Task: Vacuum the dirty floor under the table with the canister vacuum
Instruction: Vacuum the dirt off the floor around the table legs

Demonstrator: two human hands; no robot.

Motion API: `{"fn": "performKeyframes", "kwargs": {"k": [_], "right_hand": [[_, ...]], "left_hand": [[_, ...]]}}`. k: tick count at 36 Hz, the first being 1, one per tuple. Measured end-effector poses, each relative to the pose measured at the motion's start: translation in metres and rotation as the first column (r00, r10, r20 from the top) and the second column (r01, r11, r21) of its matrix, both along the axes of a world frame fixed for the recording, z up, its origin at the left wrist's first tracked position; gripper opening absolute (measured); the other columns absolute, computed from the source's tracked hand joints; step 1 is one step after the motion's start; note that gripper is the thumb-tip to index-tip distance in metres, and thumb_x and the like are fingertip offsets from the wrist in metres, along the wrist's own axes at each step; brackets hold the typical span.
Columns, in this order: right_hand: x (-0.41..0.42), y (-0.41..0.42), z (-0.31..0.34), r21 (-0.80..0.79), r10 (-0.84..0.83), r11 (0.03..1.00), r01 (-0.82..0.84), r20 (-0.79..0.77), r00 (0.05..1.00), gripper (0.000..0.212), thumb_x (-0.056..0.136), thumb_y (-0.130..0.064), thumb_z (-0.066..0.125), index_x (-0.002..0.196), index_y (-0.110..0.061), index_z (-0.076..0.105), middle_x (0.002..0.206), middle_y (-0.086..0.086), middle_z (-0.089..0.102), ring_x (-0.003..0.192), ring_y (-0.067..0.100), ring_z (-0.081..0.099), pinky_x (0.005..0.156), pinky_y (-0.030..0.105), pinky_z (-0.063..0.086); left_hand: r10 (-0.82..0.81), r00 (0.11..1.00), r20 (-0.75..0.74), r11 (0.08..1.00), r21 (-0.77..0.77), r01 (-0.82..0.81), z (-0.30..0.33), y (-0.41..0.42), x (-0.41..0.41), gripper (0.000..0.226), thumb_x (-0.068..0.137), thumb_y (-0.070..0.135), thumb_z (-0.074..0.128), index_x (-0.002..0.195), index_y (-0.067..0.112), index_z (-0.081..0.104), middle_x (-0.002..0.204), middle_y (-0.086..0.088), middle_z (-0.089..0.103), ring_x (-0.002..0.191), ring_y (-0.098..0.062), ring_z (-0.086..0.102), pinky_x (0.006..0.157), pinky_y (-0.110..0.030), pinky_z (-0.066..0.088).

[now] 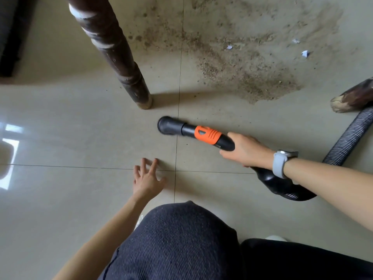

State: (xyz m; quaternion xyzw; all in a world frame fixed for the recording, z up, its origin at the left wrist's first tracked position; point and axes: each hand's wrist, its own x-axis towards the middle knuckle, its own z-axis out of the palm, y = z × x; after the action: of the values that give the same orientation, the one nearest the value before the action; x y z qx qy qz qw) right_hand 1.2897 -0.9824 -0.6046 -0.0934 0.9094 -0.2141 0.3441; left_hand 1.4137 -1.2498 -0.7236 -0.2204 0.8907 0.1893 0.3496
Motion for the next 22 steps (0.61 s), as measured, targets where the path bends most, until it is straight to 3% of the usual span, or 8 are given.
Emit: {"fn": "performKeyframes", "kwargs": {"k": [4, 8, 11, 14, 17, 22], "right_hand": [[0.007, 0.003, 0.001, 0.068, 0.101, 0.993, -0.101, -0.004, 0.995, 0.029, 0.085, -0.036, 0.06, 0.074, -0.024, 0.037, 0.068, -0.007, 0.049, 0.055, 0.018, 0.048, 0.05, 0.029, 0.033], [-0.007, 0.008, 0.01, 0.065, 0.042, 0.997, -0.038, -0.064, 0.997, 0.025, 0.085, -0.036, 0.06, 0.077, -0.023, 0.041, 0.069, -0.005, 0.053, 0.052, 0.012, 0.046, 0.049, 0.028, 0.032], [-0.01, 0.007, 0.015, 0.071, 0.033, 0.997, -0.025, -0.105, 0.994, 0.021, 0.084, -0.036, 0.06, 0.084, -0.022, 0.044, 0.074, 0.0, 0.056, 0.052, 0.013, 0.046, 0.05, 0.029, 0.033], [0.001, -0.006, 0.016, 0.092, 0.138, 0.987, -0.134, -0.042, 0.99, 0.022, 0.084, -0.037, 0.06, 0.088, -0.022, 0.045, 0.083, 0.004, 0.061, 0.062, 0.022, 0.053, 0.057, 0.031, 0.038], [0.02, -0.03, 0.009, 0.126, 0.298, 0.948, -0.293, -0.024, 0.954, 0.022, 0.086, -0.039, 0.055, 0.091, -0.023, 0.041, 0.099, 0.008, 0.063, 0.087, 0.033, 0.058, 0.066, 0.033, 0.038], [0.042, -0.068, 0.003, 0.069, 0.44, 0.894, -0.443, 0.057, 0.896, 0.02, 0.087, -0.036, 0.054, 0.095, -0.022, 0.043, 0.098, 0.006, 0.063, 0.081, 0.029, 0.052, 0.065, 0.032, 0.037]], "left_hand": [[-0.022, 1.0, 0.006, 1.0, -0.005, 0.022, 0.003, -0.003, 0.0, 0.075, 0.092, 0.044, 0.052, 0.152, 0.035, 0.008, 0.16, -0.001, -0.011, 0.145, -0.035, -0.008, 0.116, -0.05, 0.02], [-0.032, 0.999, -0.014, 0.999, -0.001, 0.032, 0.006, -0.005, 0.001, 0.073, 0.093, 0.04, 0.051, 0.153, 0.033, 0.01, 0.16, -0.002, -0.01, 0.145, -0.034, -0.007, 0.117, -0.047, 0.014], [-0.008, 0.997, -0.075, 0.999, 0.033, 0.01, 0.008, -0.012, 0.003, 0.065, 0.094, 0.033, 0.052, 0.151, 0.025, 0.023, 0.16, -0.002, 0.003, 0.145, -0.032, 0.002, 0.118, -0.044, 0.014], [0.095, 0.978, -0.184, 0.995, 0.037, -0.09, 0.013, -0.02, 0.012, 0.053, 0.092, 0.021, 0.054, 0.143, 0.016, 0.041, 0.154, -0.007, 0.026, 0.14, -0.03, 0.02, 0.115, -0.04, 0.023], [0.215, 0.953, -0.213, 0.975, -0.014, -0.223, 0.016, -0.031, 0.026, 0.051, 0.091, 0.016, 0.053, 0.141, 0.014, 0.042, 0.153, -0.01, 0.029, 0.14, -0.03, 0.023, 0.113, -0.044, 0.028], [0.416, 0.895, -0.164, 0.896, -0.097, -0.434, 0.02, -0.055, 0.057, 0.057, 0.091, 0.016, 0.046, 0.147, 0.012, 0.033, 0.156, -0.013, 0.021, 0.142, -0.031, 0.019, 0.114, -0.045, 0.025]]}}
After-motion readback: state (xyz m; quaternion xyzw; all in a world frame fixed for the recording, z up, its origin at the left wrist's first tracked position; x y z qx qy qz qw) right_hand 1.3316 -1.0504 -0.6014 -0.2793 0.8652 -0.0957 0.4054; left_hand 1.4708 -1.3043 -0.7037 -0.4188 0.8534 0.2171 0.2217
